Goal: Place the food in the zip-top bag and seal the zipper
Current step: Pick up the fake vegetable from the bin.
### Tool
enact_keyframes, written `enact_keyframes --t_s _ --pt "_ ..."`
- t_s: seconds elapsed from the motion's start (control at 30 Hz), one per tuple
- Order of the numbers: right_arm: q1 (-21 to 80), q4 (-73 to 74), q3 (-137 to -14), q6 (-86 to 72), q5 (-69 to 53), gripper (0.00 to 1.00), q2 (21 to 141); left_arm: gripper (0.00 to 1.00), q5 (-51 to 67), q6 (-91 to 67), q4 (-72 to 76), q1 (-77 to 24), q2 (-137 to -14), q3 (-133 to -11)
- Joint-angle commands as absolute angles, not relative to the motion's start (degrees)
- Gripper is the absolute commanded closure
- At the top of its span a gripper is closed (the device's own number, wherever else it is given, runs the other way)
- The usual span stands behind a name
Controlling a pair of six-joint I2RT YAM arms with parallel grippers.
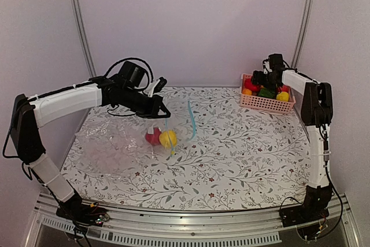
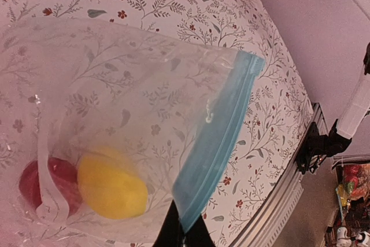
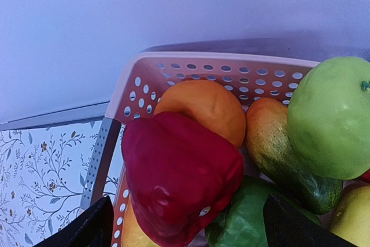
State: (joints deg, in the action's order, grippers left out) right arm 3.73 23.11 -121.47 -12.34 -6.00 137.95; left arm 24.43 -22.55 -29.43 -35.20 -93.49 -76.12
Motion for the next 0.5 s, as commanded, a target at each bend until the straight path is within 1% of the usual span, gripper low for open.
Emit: enact_keyframes --t_s 0.0,0.23,0.47 --pt "3.09 24.27 -124.85 -13.57 -5.33 0.08 140.95 1.0 25.09 -22.51 -29.54 -34.48 -94.25 -77.25" --pt "3.08 25.26 -129.11 -13.41 -9.23 0.08 144.68 1.0 25.03 -22.66 -29.85 -34.2 -94.89 -77.41" --pt "3.03 24.82 -130.21 -12.17 -13.65 0.16 145.79 1.0 25.66 -22.98 -29.97 -34.01 -95.51 -77.52"
